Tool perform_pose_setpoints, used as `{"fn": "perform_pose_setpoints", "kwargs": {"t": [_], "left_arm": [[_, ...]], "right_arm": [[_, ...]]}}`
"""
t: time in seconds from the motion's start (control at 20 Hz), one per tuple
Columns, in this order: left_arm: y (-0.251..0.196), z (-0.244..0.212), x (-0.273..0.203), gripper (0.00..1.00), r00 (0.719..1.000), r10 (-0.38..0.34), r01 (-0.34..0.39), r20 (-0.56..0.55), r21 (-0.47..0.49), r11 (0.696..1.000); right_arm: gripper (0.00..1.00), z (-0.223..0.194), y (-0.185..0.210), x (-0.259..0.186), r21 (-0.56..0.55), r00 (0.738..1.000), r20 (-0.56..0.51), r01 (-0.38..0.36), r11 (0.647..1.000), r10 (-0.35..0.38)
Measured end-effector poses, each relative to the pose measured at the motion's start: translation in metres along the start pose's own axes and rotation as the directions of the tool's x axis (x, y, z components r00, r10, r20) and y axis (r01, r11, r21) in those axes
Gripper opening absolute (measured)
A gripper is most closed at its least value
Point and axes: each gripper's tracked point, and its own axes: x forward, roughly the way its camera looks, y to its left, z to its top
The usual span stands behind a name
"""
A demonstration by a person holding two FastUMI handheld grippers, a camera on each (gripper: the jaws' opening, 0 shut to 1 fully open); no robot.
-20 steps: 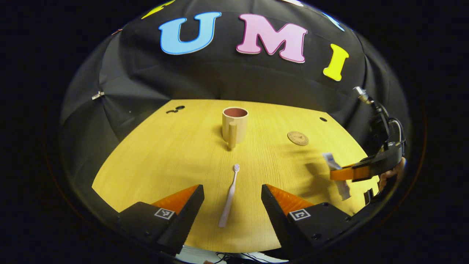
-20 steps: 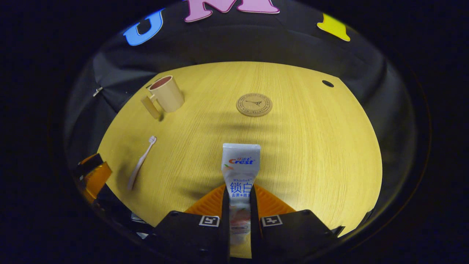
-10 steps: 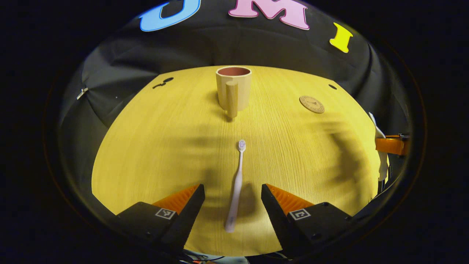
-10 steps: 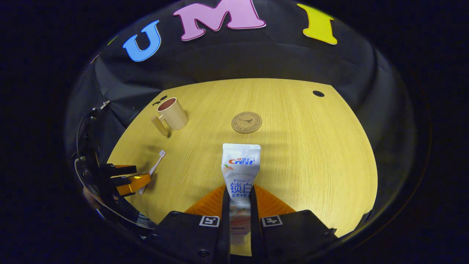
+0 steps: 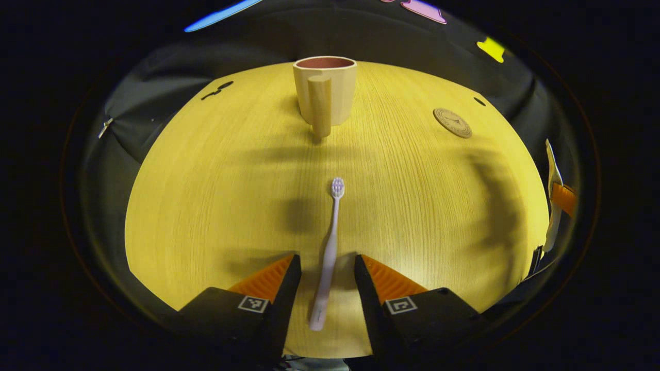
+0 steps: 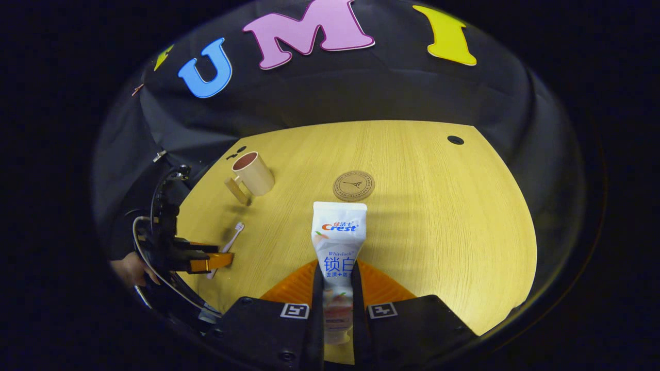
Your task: Put the toothbrush and toothpaste on the desktop into the cup, then pick up the cup and place it on the coaster on the desktop.
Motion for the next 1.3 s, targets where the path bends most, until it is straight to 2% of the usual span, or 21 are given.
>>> {"fn": "perform_pose_setpoints", "kwargs": {"t": [0.05, 0.2, 0.3, 0.45, 0.65, 0.75, 1.0, 1.1, 1.3], "left_arm": [[-0.003, 0.0, -0.001, 0.6, 1.0, -0.004, 0.004, -0.026, 0.005, 1.0], [-0.008, 0.001, -0.001, 0.22, 0.998, -0.006, 0.008, -0.062, 0.032, 0.999], [-0.01, 0.0, 0.0, 0.12, 0.997, 0.002, 0.001, -0.081, 0.048, 0.999], [-0.01, 0.002, 0.0, 0.07, 0.997, -0.005, 0.008, -0.079, 0.036, 0.999], [-0.018, 0.0, -0.006, 0.06, 0.996, -0.079, 0.079, -0.028, -0.013, 0.997], [-0.016, 0.002, -0.011, 0.06, 0.996, -0.088, 0.088, 0.009, -0.006, 0.996], [-0.011, 0.0, -0.035, 0.07, 0.992, -0.113, 0.112, 0.057, 0.011, 0.994], [-0.01, 0.0, -0.048, 0.06, 0.989, -0.122, 0.122, 0.08, 0.004, 0.993], [-0.002, 0.004, -0.079, 0.07, 0.984, -0.117, 0.117, 0.136, 0.011, 0.993]], "right_arm": [[0.27, 0.002, 0.0, 0.001, -0.009, 1.0, 0.0, -0.003, 1.0, 0.003], [0.26, 0.014, 0.005, 0.006, -0.026, 1.0, 0.008, -0.012, 1.0, 0.013], [0.26, 0.019, 0.003, 0.014, -0.071, 1.0, 0.009, 0.007, 0.997, -0.007], [0.26, 0.027, 0.005, 0.02, -0.111, 1.0, 0.012, 0.027, 0.993, -0.026], [0.26, 0.052, 0.014, 0.028, -0.108, 0.999, 0.044, 0.036, 0.994, -0.031], [0.26, 0.071, 0.02, 0.034, -0.14, 0.998, 0.057, 0.04, 0.989, -0.032], [0.26, 0.14, 0.058, 0.051, -0.185, 0.989, 0.148, 0.009, 0.983, 0.019], [0.26, 0.171, 0.082, 0.06, -0.192, 0.979, 0.198, -0.014, 0.981, 0.053], [0.26, 0.222, 0.126, 0.08, -0.278, 0.954, 0.277, -0.036, 0.96, 0.116]]}}
